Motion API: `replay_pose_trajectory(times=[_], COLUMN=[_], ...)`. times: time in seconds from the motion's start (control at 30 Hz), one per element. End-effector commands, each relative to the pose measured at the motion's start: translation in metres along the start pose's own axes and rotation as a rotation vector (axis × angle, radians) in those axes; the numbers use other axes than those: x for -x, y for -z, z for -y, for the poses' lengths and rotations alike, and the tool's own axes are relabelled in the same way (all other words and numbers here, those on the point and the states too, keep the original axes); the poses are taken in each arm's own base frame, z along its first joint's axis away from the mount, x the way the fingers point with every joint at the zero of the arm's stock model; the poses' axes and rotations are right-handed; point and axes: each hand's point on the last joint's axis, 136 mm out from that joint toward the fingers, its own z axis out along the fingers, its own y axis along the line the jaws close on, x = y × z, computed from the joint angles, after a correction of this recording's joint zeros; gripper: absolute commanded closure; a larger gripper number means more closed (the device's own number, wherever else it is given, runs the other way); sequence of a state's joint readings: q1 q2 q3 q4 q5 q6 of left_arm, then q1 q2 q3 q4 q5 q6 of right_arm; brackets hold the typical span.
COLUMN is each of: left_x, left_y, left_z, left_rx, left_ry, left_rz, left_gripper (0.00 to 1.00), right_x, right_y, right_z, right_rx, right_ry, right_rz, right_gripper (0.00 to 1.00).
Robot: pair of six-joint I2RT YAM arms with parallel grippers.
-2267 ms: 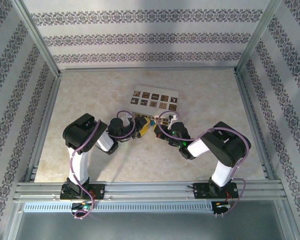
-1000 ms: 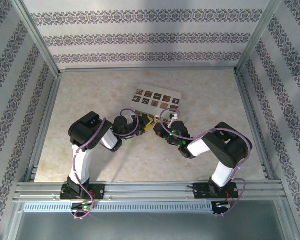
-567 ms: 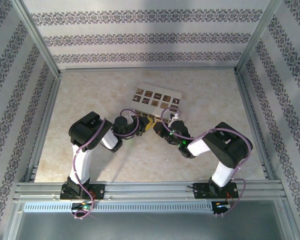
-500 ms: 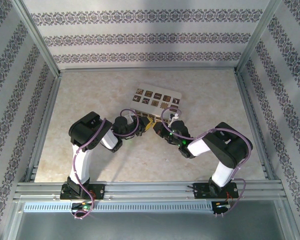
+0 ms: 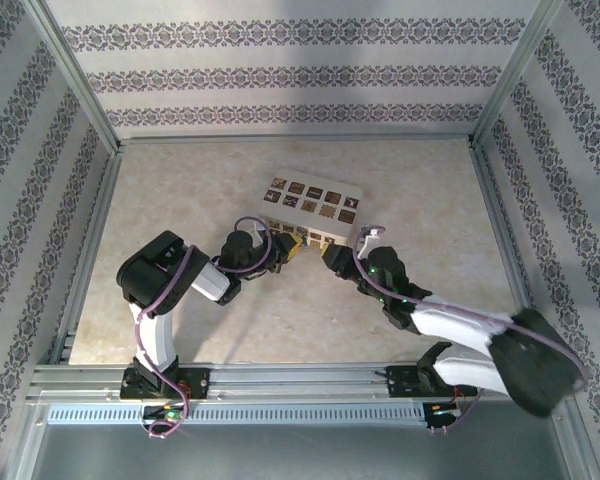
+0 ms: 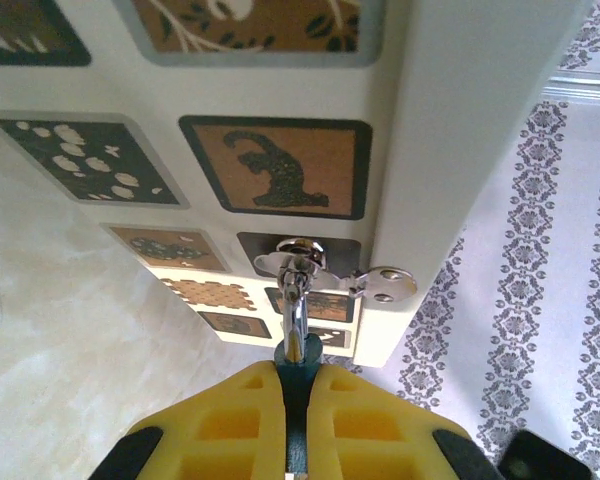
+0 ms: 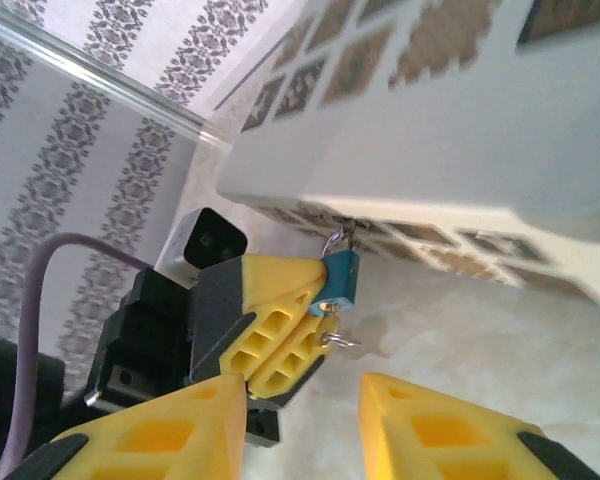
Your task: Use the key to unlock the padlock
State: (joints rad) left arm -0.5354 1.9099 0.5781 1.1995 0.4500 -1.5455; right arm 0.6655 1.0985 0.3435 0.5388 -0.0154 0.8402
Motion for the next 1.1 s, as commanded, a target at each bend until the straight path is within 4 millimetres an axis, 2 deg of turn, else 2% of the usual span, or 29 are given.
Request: replay_pose_trajectory(times=[0.0,0.17,0.27,0.37,0.57,0.67,0.87,1.07], left_x=[-0.001,-0.003,-0.005,-0.005,-0.005,-0.005,-0.007,-0.008], left_y=[0.001,0.000,0.000,0.002,0.005,0.005,0.005,0.002], left_z=[0.020,0.025,0.027,0.026,0.029,0.031,0.034,0.039], left_rx=[-0.038,-0.041,-0.041,-0.039,-0.044,-0.048,-0.052,-0.050], left_ry=[-0.036,-0.032,-0.027,-0.023,-0.018,-0.016,-0.012,-0.012], left_rz=[0.009,0.001,-0.005,0.003,0.009,0.015,0.015,0.009], left_gripper=[0.93,0.95,0.97,0.97,1.00,1.00,1.00,1.00], right_x=[0.013,0.042,0.041,0.031,0.004,-0.003,-0.013,-0.029], right_y=[0.027,0.064,0.069,0.064,0.043,0.032,0.012,-0.010], right_z=[0.003,-0.040,-0.060,-0.071,-0.068,-0.061,-0.044,-0.038], right_rx=[-0.136,-0.111,-0.068,-0.041,-0.046,-0.071,-0.123,-0.091], right_ry=[0.405,0.873,1.093,1.291,1.686,1.818,1.945,1.964], right_rz=[-0.002,0.101,0.100,0.054,-0.058,-0.110,-0.215,-0.256], right_gripper=[0.61,0.51,0.38,0.33,0.32,0.32,0.39,0.45])
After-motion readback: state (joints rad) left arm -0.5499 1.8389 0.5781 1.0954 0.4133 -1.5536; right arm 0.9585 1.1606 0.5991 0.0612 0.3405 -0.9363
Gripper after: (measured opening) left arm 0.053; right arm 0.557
